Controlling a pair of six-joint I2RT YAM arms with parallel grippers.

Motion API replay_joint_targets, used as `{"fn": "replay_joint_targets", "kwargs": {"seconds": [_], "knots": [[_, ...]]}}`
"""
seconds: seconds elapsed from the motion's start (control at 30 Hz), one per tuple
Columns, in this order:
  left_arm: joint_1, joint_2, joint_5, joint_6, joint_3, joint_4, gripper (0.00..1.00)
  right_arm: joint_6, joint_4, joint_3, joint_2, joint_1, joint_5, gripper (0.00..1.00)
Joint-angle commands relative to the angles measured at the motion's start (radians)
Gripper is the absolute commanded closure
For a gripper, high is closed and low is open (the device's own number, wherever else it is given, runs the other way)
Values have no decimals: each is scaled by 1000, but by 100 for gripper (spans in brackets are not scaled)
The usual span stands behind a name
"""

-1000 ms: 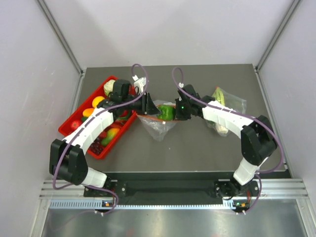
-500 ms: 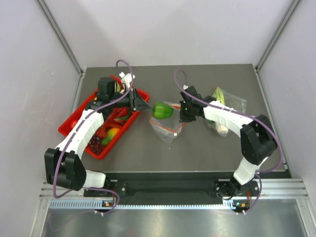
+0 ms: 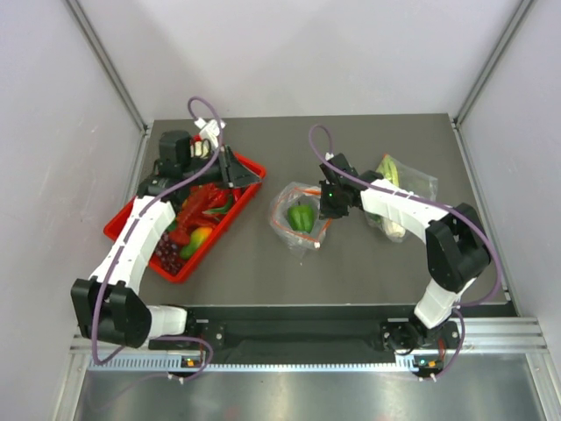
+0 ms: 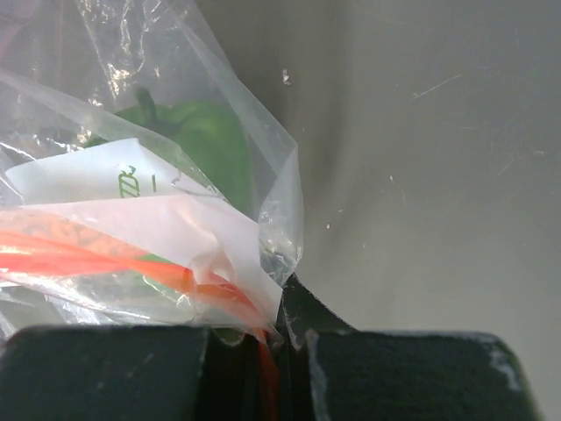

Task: Open the zip-top bag and remove the fake food

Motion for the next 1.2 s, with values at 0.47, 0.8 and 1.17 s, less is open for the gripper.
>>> {"fn": "replay_joint_targets", "kwargs": {"seconds": [0.47,0.8,1.17], "knots": [[-504,149,-487,114,119,-110,55,-7,18,29,19,-2,-1,100],[-506,309,-535,141,110,-45,54,-4,21,20,-6,-1,-3,100],[-524,363,-744,219,84,48,46,7,40,-1,-9,13,-6,100]]}}
